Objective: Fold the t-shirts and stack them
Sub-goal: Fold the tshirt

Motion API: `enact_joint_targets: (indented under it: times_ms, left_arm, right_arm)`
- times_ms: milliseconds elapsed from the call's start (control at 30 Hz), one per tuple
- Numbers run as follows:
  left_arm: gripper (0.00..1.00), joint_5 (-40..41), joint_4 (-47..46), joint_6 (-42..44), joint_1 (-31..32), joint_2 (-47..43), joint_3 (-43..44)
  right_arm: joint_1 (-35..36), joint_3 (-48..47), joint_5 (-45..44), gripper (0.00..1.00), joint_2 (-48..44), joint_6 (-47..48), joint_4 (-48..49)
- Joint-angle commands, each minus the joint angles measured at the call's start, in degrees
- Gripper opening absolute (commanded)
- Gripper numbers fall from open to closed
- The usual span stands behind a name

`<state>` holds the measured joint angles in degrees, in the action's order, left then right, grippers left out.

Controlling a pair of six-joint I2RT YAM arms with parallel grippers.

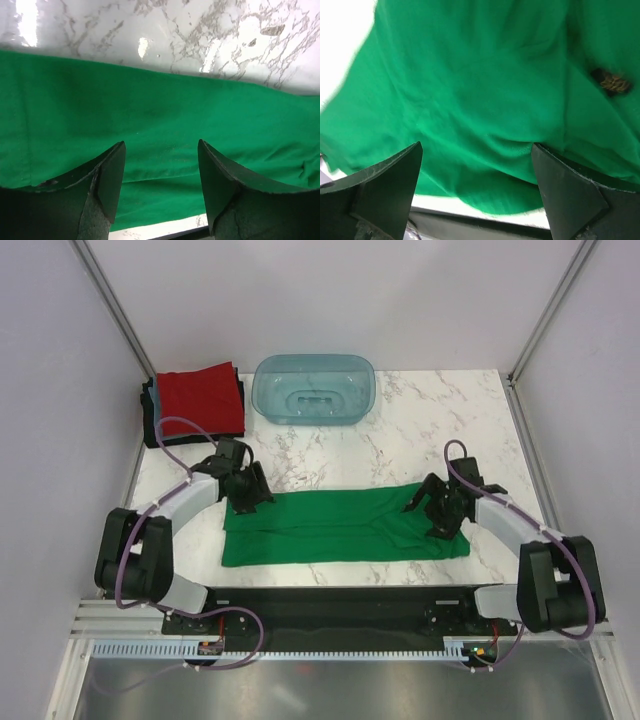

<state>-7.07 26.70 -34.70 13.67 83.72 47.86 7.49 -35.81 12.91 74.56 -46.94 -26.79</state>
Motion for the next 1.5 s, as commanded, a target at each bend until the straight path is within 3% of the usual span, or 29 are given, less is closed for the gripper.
enact_joint_targets:
  times_ms: [0,200,400,500,633,733,933,1067,1233,1400,1467]
  left_arm:
    - [0.66,-5.3,-0.9,2.9,0.5,0.8,2.4]
    - [0.66,-9.4,-1.2,1.8,1.3,2.5,1.0]
    - [0.65,-12.2,-3.7,-2.9,6.7,4.1,0.0]
    - [0.65,-13.1,-8.4,-8.4,12.7,5.5,-2.3]
    - [0.66,-11.5,-13.7,-15.6,23.7,7.1,-3.2]
    - [0.66,-14.5,-18.9,-21.1,28.6,10.5,-2.5]
    - [0.65,-18.1,-21.1,-24.8,38.0,20.7,8.4]
    - [0.63,-18.2,-20.5,-25.0,41.8,23.2,15.2]
    - [0.63,-12.3,-12.1,-22.4,42.5,18.2,20.9]
    - [0.65,-6.0,-4.1,-18.8,42.4,10.5,23.9]
    - [0.66,-3.6,-2.1,-17.6,42.2,8.3,23.8]
  right_arm:
    - [-4.2,-2.3,-1.6,0.98,5.3,0.3,5.2]
    - [-9.9,-11.3,-1.1,0.98,17.9,-0.3,8.1]
    - [-10.4,-32.3,-5.4,0.98,37.1,1.8,5.7]
    - [-10.4,-48.8,-6.2,0.98,47.8,2.6,2.4]
    - [-10.5,-63.9,-7.2,0.98,60.5,2.7,-2.3]
    - [-10.5,-74.6,-7.4,0.98,66.7,2.4,-2.8]
    - [-10.1,-95.8,-6.1,0.98,76.6,7.8,-2.3]
    - [-9.0,-97.8,-2.7,0.98,73.6,12.2,-0.8]
    - [-6.3,-87.0,-5.2,0.98,57.8,14.3,4.9]
    - [-5.6,-83.2,-5.4,0.98,44.6,14.3,-0.3]
    - [-3.9,-79.3,-10.4,0.98,39.1,16.0,-3.3]
